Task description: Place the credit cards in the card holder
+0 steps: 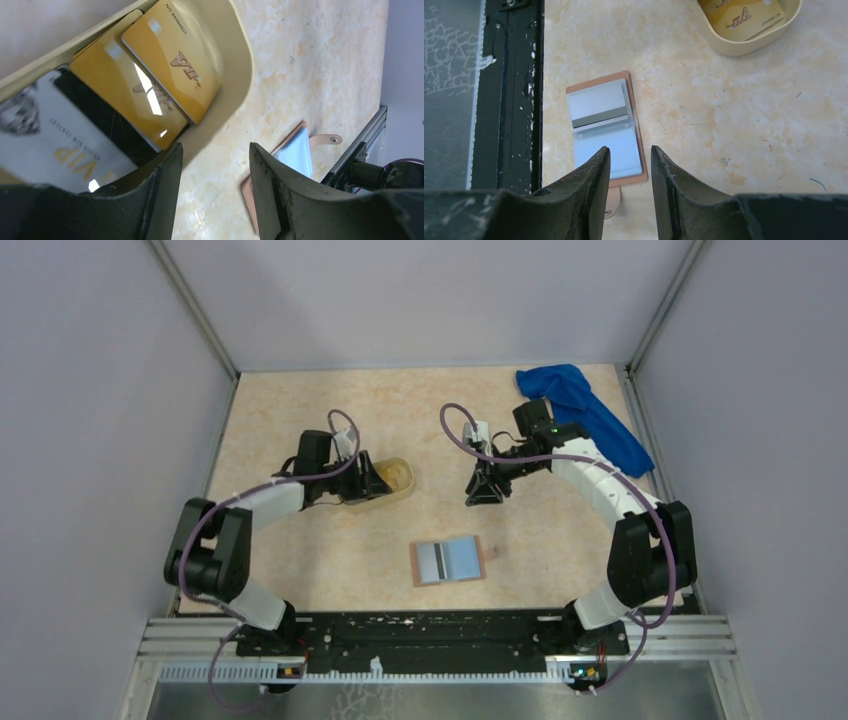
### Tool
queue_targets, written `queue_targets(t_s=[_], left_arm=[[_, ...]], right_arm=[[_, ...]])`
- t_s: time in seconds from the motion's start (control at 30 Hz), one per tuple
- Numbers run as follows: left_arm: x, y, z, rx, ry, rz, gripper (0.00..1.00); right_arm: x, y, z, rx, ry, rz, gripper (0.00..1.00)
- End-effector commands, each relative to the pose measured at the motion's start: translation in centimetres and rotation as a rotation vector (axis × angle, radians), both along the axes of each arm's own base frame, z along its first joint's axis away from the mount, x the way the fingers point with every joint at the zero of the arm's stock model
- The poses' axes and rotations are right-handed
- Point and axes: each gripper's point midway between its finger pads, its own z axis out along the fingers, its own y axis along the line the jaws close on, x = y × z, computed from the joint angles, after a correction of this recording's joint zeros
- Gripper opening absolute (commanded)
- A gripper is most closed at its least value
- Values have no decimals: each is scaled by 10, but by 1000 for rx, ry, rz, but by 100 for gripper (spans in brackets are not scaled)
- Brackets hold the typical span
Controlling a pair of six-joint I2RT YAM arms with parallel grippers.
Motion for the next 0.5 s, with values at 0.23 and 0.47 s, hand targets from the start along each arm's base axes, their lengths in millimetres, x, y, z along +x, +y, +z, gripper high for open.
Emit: queue_targets(t_s=[0.23, 0.47], left_arm=[[15, 31, 31, 38, -94, 287, 68], [26, 31, 13, 26, 22, 385, 68]], right_arm=[[0, 4, 4, 36, -9, 24, 36], [0, 4, 3, 35, -2, 24, 36]])
